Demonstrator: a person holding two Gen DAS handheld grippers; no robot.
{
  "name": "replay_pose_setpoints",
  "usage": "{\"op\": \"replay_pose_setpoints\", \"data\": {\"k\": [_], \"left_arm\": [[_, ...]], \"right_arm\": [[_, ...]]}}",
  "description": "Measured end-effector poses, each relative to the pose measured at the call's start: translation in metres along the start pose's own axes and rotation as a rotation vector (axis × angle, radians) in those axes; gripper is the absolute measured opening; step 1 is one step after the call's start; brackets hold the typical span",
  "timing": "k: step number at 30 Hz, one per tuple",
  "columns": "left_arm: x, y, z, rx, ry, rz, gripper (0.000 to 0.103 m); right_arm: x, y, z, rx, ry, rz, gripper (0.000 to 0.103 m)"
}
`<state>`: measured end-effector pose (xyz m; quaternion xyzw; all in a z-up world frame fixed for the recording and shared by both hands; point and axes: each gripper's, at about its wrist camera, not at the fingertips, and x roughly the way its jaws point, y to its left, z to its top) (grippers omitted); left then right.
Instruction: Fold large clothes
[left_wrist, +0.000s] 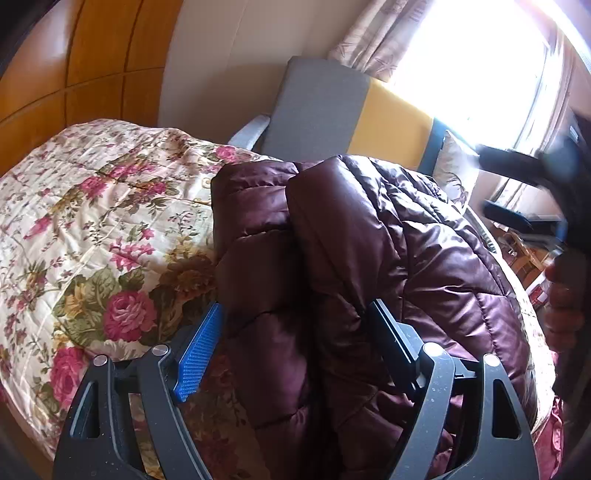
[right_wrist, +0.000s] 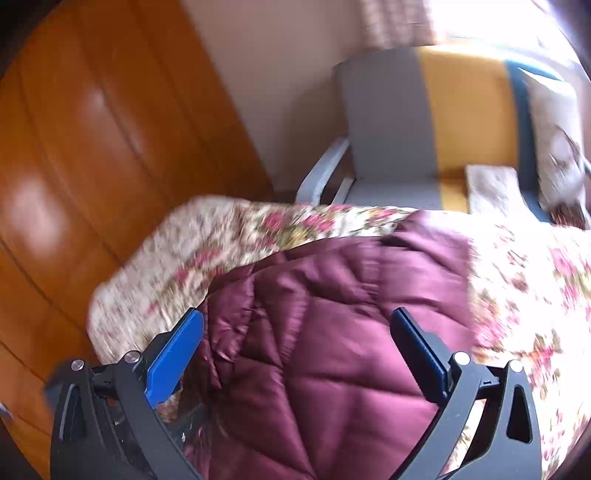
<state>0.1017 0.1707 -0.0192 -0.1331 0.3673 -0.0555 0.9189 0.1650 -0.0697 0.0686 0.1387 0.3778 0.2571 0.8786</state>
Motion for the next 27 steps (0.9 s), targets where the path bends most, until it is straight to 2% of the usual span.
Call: {"op": "replay_pose_setpoints", "data": {"k": [5,7,9,10,14,16,21,24,27], "left_arm": [[0.005,0.007,-0.001,-0.030,0.008,-0.040,0.080],[0.007,0.009,-0.001,-0.035,0.010,-0.050,0.080],[0.009,0.012,-0.001,-0.041,0.016,-0.066,0.080],[0.011,0.014,-0.001,-0.046,0.020,-0.078,0.080],[0.017,0.027,-0.001,-0.096,0.042,-0.134,0.080],[0.022,0.038,-0.002,-0.143,0.059,-0.180,0.080],[0.046,0.061,-0.011,-0.297,0.091,-0.394,0.081],[0.050,0.052,-0.007,-0.311,0.067,-0.435,0.081],[0.061,0.030,0.009,-0.292,0.059,-0.496,0.081]], "right_arm": [[-0.020,-0.094,-0.041,0.259,0.049,0.045,0.101],[-0.015,-0.118,-0.064,0.349,0.090,0.105,0.101],[-0.003,-0.133,-0.085,0.420,0.128,0.208,0.101],[0.004,-0.139,-0.095,0.461,0.130,0.289,0.101],[0.030,-0.144,-0.111,0.539,0.122,0.463,0.101],[0.034,-0.141,-0.110,0.540,0.123,0.496,0.101],[0.035,-0.126,-0.097,0.432,0.162,0.499,0.101],[0.025,-0.113,-0.087,0.359,0.133,0.492,0.097],[0.003,-0.109,-0.068,0.313,0.057,0.490,0.093]]}}
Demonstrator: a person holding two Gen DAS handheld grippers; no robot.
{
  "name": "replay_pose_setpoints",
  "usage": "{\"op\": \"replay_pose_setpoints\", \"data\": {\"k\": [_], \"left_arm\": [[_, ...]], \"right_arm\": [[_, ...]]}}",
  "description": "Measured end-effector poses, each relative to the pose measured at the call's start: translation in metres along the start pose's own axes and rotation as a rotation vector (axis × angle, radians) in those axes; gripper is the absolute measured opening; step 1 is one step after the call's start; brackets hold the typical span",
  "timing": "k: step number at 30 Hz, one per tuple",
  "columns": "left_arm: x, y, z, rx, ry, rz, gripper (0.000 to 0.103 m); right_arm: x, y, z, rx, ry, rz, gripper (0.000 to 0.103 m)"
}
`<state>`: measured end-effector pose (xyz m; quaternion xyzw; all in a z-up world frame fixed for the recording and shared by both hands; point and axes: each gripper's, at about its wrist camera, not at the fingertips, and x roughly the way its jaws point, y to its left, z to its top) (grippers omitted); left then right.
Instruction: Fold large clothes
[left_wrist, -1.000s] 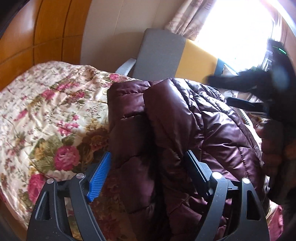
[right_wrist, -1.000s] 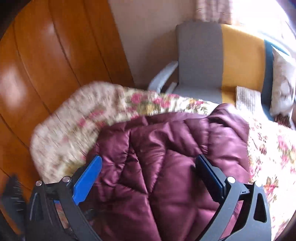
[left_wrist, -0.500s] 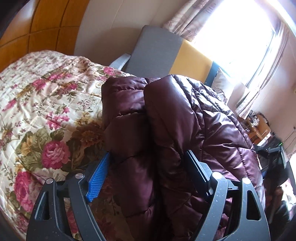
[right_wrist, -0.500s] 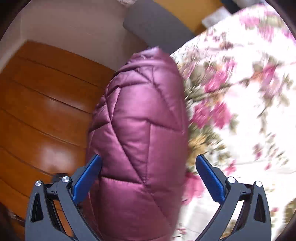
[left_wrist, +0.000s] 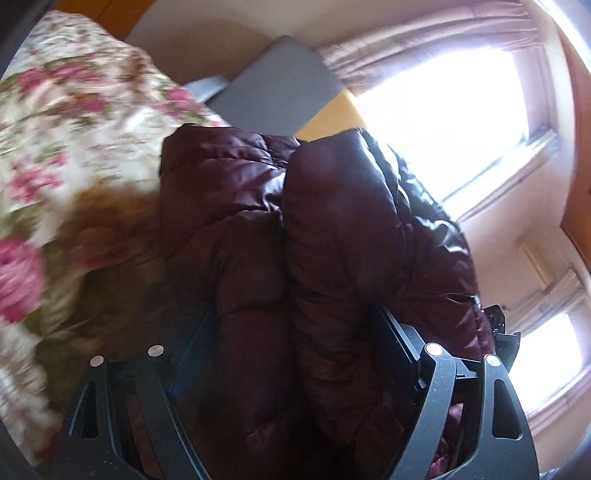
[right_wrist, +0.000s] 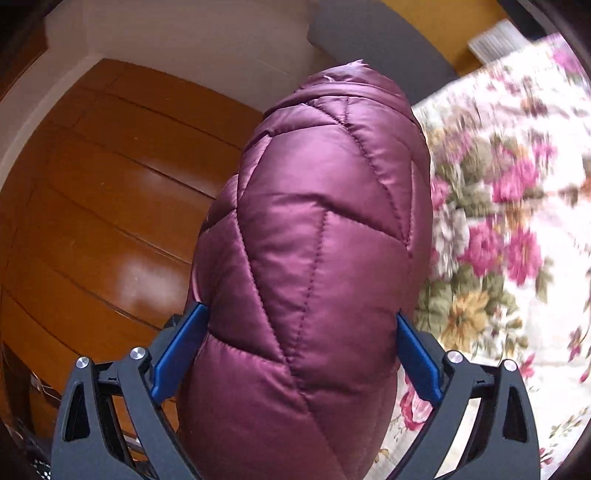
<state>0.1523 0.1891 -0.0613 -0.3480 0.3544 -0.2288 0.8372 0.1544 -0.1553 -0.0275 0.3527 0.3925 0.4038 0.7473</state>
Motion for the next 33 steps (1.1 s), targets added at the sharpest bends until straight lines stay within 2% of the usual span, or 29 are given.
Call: {"op": "replay_pose_setpoints", "data": {"k": [4,8,10,13,14,16,19,20,22,24,27,29,31,33], "left_arm": [[0.044,-0.047,0.026,0.096,0.027,-0.070,0.078],[0.117,-0.106,0.043,0.243,0.112,-0.096,0.074],[0.161,-0.131,0.031,0.333,0.180,-0.053,0.074],[0.203,-0.144,-0.001,0.445,0.249,0.057,0.074],[0.209,-0.145,-0.015,0.483,0.249,0.091,0.074],[0.204,-0.145,-0.033,0.492,0.216,0.083,0.074],[0.196,-0.152,-0.044,0.527,0.168,0.127,0.074],[0.197,-0.149,-0.042,0.511,0.172,0.127,0.074],[0.198,-0.146,-0.036,0.475,0.177,0.123,0.074],[0.192,-0.150,-0.041,0.484,0.171,0.127,0.074],[0.184,-0.157,-0.046,0.484,0.158,0.133,0.074],[0.178,-0.160,-0.052,0.486,0.149,0.136,0.074],[0.174,-0.157,-0.053,0.486,0.143,0.138,0.074],[0.171,-0.154,-0.052,0.473,0.140,0.142,0.074]], "right_arm": [[-0.044,0.014,0.022,-0.063,-0.108,-0.009,0.091],[-0.106,-0.013,0.029,-0.028,-0.255,-0.094,0.090],[-0.135,-0.041,0.020,0.015,-0.297,-0.179,0.089],[-0.156,-0.085,-0.009,0.105,-0.282,-0.325,0.085],[-0.161,-0.097,-0.018,0.136,-0.284,-0.338,0.083],[-0.171,-0.110,-0.033,0.170,-0.299,-0.310,0.081],[-0.175,-0.103,-0.033,0.146,-0.292,-0.337,0.084],[-0.179,-0.102,-0.025,0.141,-0.289,-0.362,0.087],[-0.189,-0.086,-0.002,0.092,-0.320,-0.468,0.093],[-0.190,-0.062,0.011,0.032,-0.353,-0.561,0.093],[-0.167,-0.038,0.041,-0.065,-0.362,-0.741,0.093],[-0.140,-0.035,0.068,-0.107,-0.349,-0.824,0.093],[-0.116,-0.035,0.089,-0.104,-0.321,-0.856,0.092],[-0.089,-0.041,0.100,-0.112,-0.236,-0.857,0.089]]}}
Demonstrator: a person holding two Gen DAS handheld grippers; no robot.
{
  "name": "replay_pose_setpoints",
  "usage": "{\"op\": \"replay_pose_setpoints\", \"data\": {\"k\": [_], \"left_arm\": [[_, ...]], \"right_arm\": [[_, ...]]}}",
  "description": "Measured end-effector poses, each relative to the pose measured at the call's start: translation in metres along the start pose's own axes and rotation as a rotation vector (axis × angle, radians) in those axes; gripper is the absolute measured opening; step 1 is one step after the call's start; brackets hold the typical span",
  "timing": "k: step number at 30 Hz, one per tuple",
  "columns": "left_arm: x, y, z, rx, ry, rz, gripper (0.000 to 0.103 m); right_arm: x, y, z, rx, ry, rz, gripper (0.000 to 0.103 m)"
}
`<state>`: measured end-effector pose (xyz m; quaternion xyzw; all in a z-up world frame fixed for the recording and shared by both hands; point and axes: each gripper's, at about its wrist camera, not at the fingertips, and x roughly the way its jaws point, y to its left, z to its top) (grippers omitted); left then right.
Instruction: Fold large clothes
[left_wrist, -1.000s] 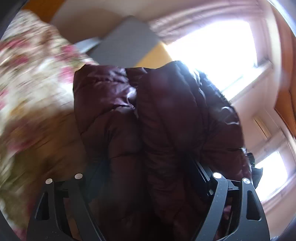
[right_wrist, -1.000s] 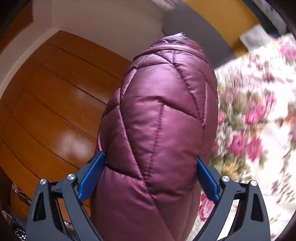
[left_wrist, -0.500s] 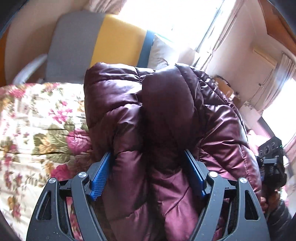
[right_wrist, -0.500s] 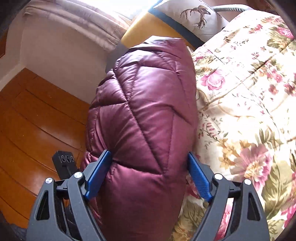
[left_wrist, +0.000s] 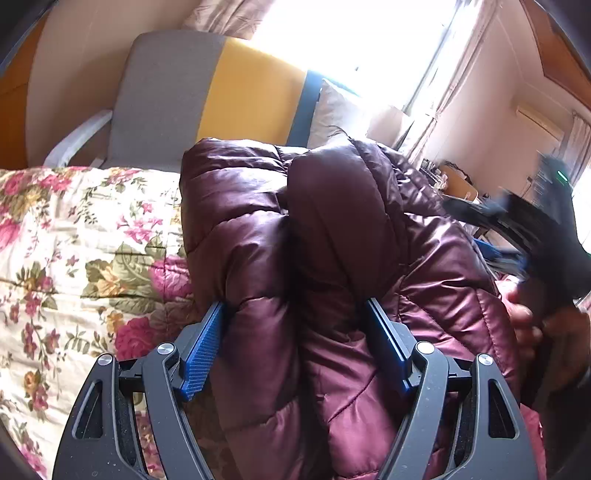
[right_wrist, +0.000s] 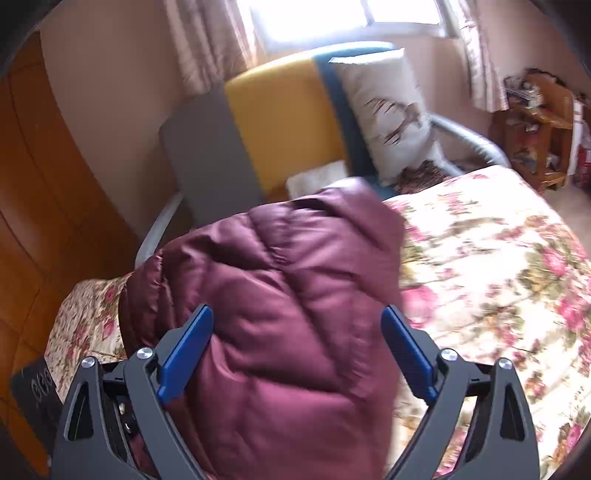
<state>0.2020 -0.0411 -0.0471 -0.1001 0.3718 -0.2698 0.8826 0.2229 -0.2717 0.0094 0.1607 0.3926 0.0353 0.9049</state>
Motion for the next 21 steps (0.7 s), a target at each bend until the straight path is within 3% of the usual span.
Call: {"op": "replay_pose_setpoints", "data": {"k": [3,6,8,12,16,19,21], "left_arm": [[-0.004,0.011,-0.007,-0.043,-0.009,-0.009,0.077],[-0.016,0.039,-0.017,-0.178,-0.004,-0.071,0.087],[-0.030,0.050,-0.021,-0.214,-0.027,-0.063,0.087],[-0.059,0.047,-0.020,-0.200,-0.090,-0.001,0.087],[-0.074,0.020,-0.010,-0.108,-0.128,0.068,0.087],[-0.049,-0.004,-0.011,0.017,0.006,0.207,0.087],[-0.039,0.000,-0.019,0.012,0.028,0.219,0.088]], "right_arm": [[0.020,0.038,0.000,-0.158,0.055,-0.067,0.089],[0.026,0.062,-0.017,-0.265,0.075,-0.102,0.089],[0.041,0.078,-0.029,-0.326,0.076,-0.158,0.089],[0.073,0.082,-0.037,-0.318,0.095,-0.174,0.090],[0.072,0.077,-0.036,-0.299,0.096,-0.157,0.090],[0.054,0.070,-0.027,-0.259,0.073,-0.110,0.090],[0.036,0.059,-0.020,-0.208,0.047,-0.053,0.090]]}}
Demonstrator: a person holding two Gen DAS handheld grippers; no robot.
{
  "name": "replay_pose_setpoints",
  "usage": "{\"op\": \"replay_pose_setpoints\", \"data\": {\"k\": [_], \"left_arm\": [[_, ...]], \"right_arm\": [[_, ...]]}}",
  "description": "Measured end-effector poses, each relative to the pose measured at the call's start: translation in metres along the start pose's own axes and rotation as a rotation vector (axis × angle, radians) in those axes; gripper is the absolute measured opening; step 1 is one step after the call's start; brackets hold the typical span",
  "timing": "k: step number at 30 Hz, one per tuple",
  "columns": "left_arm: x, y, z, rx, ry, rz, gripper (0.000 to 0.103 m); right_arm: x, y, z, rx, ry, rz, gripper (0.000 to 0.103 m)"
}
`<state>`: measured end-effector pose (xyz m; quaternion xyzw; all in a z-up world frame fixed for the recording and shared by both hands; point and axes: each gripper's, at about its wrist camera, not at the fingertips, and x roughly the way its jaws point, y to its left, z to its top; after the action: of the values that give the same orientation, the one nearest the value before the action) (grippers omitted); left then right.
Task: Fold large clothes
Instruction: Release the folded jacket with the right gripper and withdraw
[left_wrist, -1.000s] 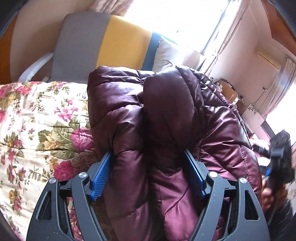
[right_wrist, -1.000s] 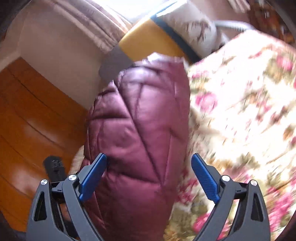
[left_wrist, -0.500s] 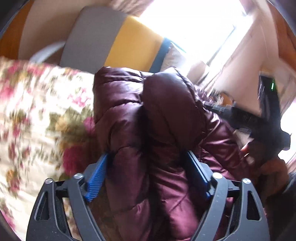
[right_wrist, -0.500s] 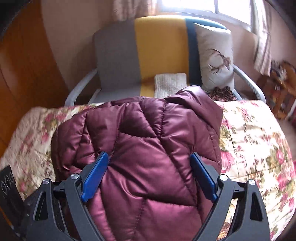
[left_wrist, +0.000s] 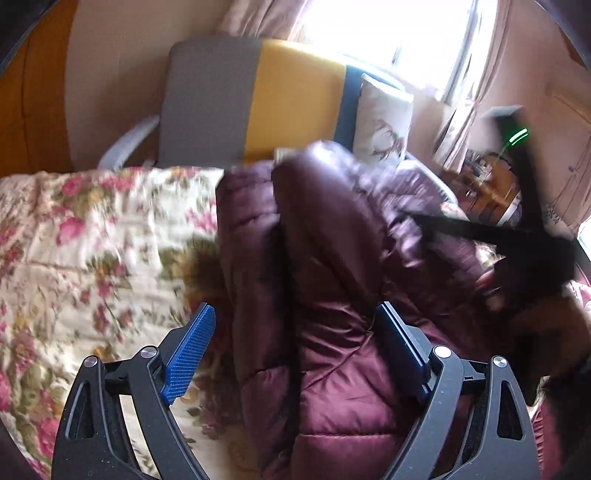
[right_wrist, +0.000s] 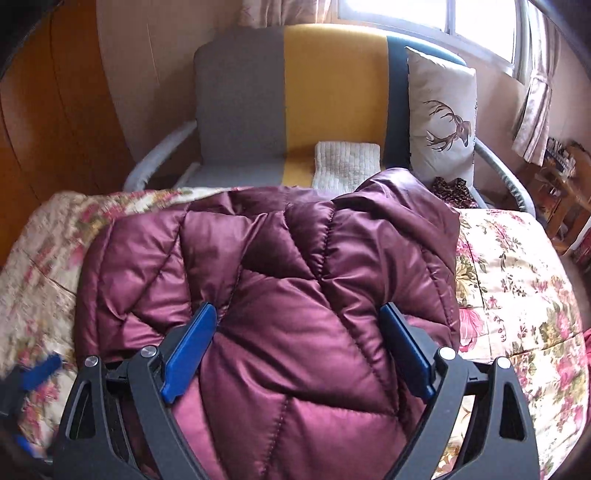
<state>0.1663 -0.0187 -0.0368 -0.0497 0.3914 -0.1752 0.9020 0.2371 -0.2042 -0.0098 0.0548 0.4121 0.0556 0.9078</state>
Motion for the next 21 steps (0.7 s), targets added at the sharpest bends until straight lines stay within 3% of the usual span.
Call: {"op": "replay_pose_setpoints", "data": {"k": [4,9,12,16,21], "left_arm": [[0.001,0.009,-0.008,-0.038,-0.019,0.003,0.088],[0.005,0.013,-0.012,-0.048,-0.028,-0.008,0.089],[0.009,0.017,-0.010,-0.067,-0.029,-0.015,0.090],[-0.005,0.009,-0.009,-0.066,-0.052,0.043,0.092],[-0.026,-0.003,-0.010,-0.043,-0.116,0.064,0.095]], "right_arm": [[-0.051,-0.022,-0.004,0.103,-0.075,0.076,0.091],[-0.093,-0.025,-0.039,0.102,-0.085,0.077,0.091],[-0.084,-0.017,-0.070,0.089,-0.027,0.057,0.090],[-0.092,-0.024,-0.083,0.172,-0.088,0.061,0.091],[-0.114,-0.019,-0.090,0.168,-0.144,0.034,0.091]]}}
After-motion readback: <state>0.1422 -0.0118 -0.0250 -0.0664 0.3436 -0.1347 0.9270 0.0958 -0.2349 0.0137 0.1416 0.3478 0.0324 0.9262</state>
